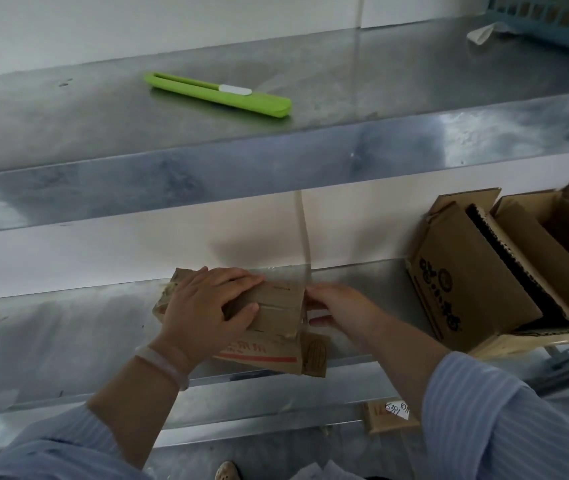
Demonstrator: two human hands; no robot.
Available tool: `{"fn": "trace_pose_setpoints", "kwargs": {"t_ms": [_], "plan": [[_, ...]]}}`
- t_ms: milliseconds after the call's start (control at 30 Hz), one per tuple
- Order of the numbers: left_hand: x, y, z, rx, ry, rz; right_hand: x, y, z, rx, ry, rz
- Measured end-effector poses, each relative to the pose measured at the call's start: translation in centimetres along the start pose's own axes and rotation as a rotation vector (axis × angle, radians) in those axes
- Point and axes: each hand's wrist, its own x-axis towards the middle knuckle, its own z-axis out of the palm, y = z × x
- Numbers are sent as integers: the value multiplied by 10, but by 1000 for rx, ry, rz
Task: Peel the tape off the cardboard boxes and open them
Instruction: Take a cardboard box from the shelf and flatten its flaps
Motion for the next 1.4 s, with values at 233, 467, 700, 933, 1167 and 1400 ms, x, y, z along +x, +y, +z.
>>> {"fn": "trace_pose_setpoints", "kwargs": {"t_ms": [233, 467, 700, 933, 1167, 1400], "plan": [[-2, -5, 2, -22, 8, 16, 18, -10, -2, 34, -93, 105], [-1, -4, 4, -5, 14, 12, 22, -12, 1, -174, -56, 8], [7, 5, 12, 46, 28, -79, 8, -25, -17, -254, 301, -220], [14, 12, 13, 93, 42, -134, -9, -39, -22, -297, 206, -276], [16, 13, 12, 109, 28, -144, -4, -42, -28, 440, -84, 40], [18, 12, 14, 121, 12, -140, 12, -34, -7, 299, 136, 67]]}}
